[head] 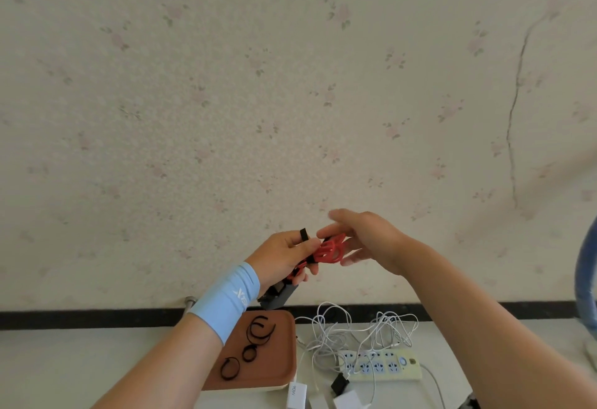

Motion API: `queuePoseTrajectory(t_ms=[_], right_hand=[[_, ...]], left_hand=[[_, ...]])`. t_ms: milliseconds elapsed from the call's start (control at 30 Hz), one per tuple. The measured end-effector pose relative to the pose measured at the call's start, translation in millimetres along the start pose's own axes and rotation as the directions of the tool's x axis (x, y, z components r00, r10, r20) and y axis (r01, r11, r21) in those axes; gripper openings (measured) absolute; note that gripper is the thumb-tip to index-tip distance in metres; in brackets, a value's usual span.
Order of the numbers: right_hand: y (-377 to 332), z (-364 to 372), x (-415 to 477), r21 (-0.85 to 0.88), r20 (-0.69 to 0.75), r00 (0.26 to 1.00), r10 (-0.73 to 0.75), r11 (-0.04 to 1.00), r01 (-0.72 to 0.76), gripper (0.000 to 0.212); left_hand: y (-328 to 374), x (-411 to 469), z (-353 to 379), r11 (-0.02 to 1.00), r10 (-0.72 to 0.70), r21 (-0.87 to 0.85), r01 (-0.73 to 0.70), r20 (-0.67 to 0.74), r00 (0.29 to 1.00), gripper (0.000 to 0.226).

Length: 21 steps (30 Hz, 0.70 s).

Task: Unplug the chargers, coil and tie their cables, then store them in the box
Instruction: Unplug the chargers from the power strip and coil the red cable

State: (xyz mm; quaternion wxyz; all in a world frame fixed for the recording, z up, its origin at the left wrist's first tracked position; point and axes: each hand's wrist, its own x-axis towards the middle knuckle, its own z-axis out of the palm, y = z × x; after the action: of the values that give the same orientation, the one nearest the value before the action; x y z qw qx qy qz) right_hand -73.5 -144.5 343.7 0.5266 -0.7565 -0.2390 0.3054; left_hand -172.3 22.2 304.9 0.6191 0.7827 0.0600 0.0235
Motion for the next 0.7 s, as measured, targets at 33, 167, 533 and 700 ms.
queuePoseTrajectory(t_ms=[33,167,533,700], right_hand=[[1.4,3.6,0.7,-0.117,-0.024,0.999,-0.024,0.993,0.021,0.032],[10.9,18.4,7.2,-0.232,-0.097,0.992,-0.087,0.971,0.062,0.031],[16.6,29.6,12.6,-0.188,-0.181,0.981,-0.073,0.981,0.038,0.025],[16.0,37.5,11.0,-0.270,-0.211,0.969,-0.125,0.961,0.066,0.026]], left_hand=[[-0.2,-0.2,0.0,1.000,-0.018,0.005,0.018,-0.026,1.000,0.030],[-6.6,2.1,-1.1,0.991,-0.086,0.086,0.098,-0.138,0.987,0.040],[-6.6,-3.9,-1.8,0.981,-0.071,0.164,0.105,-0.201,0.977,0.042],[-8.4,-1.4,2.5,0.969,-0.020,0.231,0.091,-0.293,0.956,0.040]])
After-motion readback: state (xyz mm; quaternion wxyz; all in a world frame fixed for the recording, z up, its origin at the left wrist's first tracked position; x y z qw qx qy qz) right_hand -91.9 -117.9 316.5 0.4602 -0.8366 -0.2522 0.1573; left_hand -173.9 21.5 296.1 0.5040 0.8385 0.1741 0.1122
